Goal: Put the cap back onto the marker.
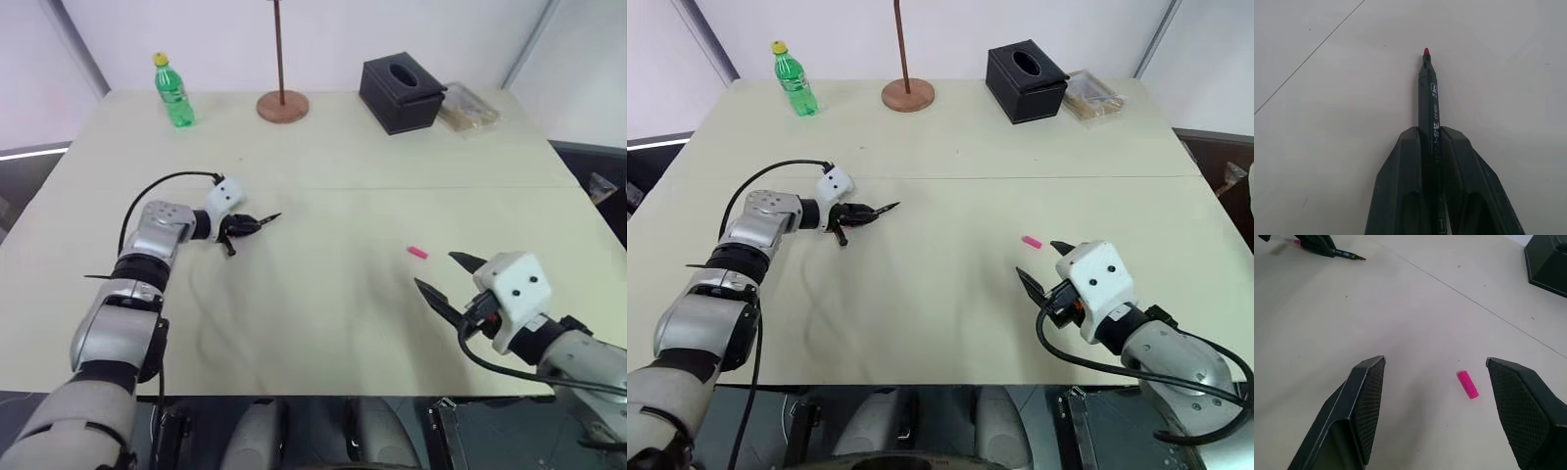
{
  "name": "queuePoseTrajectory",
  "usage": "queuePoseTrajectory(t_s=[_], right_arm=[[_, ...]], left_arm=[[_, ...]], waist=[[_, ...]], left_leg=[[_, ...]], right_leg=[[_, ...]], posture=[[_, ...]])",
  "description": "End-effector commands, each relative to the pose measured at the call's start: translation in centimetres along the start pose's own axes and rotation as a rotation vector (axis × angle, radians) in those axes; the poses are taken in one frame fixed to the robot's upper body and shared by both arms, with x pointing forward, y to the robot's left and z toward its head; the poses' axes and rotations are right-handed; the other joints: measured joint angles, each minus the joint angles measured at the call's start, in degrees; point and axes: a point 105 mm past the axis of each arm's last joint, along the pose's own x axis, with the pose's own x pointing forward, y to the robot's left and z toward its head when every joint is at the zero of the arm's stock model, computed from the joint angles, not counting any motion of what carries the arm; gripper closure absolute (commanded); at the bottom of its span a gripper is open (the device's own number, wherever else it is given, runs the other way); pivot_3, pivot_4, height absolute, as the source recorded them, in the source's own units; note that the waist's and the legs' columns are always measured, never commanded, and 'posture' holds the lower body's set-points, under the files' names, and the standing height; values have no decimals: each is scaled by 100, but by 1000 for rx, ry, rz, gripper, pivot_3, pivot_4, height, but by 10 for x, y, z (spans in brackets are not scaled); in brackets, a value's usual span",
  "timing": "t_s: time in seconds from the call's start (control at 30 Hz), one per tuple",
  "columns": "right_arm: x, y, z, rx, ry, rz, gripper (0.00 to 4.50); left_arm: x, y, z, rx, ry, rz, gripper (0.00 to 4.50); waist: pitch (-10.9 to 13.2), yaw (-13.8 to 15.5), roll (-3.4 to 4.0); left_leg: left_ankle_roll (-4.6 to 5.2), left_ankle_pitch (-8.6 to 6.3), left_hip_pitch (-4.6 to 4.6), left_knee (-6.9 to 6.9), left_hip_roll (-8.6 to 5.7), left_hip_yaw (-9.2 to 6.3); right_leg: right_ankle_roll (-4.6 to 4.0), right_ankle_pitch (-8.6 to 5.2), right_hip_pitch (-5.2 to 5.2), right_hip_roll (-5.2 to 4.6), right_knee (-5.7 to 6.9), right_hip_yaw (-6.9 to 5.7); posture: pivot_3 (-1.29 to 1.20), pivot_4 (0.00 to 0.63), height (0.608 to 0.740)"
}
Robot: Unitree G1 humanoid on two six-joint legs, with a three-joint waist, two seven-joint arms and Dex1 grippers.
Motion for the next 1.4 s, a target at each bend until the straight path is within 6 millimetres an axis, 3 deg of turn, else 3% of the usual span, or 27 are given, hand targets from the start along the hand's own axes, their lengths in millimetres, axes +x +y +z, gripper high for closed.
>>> queuePoseTrajectory(t_s=[0.03,0.13,0.37,0.53,0.67,1.03,1.4], right_arm=[[-2,-4,8,-32,-29,-9,1140],[-1,-4,7,-32,-26,-2,1140],[5,-17,5,-10,-45,6,1140],[15,-29,-5,20,-46,36,1140],[27,-42,-14,150,-82,57,1140],[70,-54,-49,144,-22,159,1140],[81,-67,-72,117,31,202,1140]], left_arm=[[-3,-1,-6,13,30,-11,3885],[-2,-5,4,47,-5,-42,3885],[1,-20,49,153,-137,-145,3885],[-2,-41,75,236,-214,-262,3885],[-5,-55,90,273,-251,-315,3885],[-14,-71,96,294,-275,-327,3885],[-24,-73,89,293,-268,-288,3885]], waist=[[0,1,0],[0,5,0],[2,15,-3],[2,7,-4],[2,-11,-3],[3,-10,0],[3,-4,1]], left_leg=[[0,0,0,0,0,0],[0,0,-1,0,0,0],[0,0,-5,2,1,1],[0,0,-4,2,3,1],[0,0,-4,2,4,2],[0,0,-3,2,5,4],[0,0,-4,2,6,4]], right_leg=[[0,0,0,0,0,0],[0,0,0,-1,-1,0],[0,0,0,-4,-2,0],[0,0,-1,-4,-2,1],[0,0,-1,-3,-2,2],[-1,0,-4,-3,-1,4],[0,0,-5,-5,-1,5]], posture=[[0,150,740],[0,150,740],[0,150,740],[0,150,740],[0,150,740],[0,150,740],[0,150,740]])
